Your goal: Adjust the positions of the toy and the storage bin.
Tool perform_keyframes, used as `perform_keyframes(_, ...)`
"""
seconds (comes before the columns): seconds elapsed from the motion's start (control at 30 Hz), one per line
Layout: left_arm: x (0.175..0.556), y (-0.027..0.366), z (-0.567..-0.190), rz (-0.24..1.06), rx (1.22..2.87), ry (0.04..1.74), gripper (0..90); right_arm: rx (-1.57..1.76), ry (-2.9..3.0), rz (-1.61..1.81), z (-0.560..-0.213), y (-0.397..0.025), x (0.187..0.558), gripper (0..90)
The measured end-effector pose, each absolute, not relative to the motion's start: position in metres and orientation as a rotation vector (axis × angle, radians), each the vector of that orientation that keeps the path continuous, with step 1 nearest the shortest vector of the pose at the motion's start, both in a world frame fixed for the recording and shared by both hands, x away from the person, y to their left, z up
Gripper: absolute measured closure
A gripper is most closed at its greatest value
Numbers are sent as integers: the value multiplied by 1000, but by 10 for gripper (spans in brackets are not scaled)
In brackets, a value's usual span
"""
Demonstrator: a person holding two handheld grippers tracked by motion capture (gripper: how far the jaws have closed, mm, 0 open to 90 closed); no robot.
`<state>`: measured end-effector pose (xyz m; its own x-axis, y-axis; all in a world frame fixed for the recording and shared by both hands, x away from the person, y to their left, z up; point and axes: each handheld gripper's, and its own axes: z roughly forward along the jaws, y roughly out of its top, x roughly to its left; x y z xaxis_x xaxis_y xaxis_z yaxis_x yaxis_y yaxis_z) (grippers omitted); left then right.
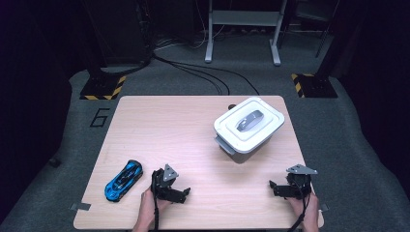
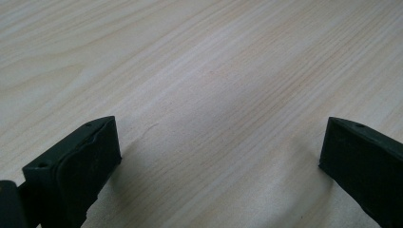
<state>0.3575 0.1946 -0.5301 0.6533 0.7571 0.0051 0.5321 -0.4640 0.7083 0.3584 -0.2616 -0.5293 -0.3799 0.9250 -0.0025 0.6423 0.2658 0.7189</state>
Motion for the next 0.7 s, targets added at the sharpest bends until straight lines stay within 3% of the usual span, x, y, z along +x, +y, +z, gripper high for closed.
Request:
perform_keyframes(0.47,358,195,-530,437,2173,1017,0,1451,2155,929,-522,-260,362,0)
perform_keyframes(0.7,358,195,-530,443,2172,1012,1,1354,2170,1022,-480,-242,361,0)
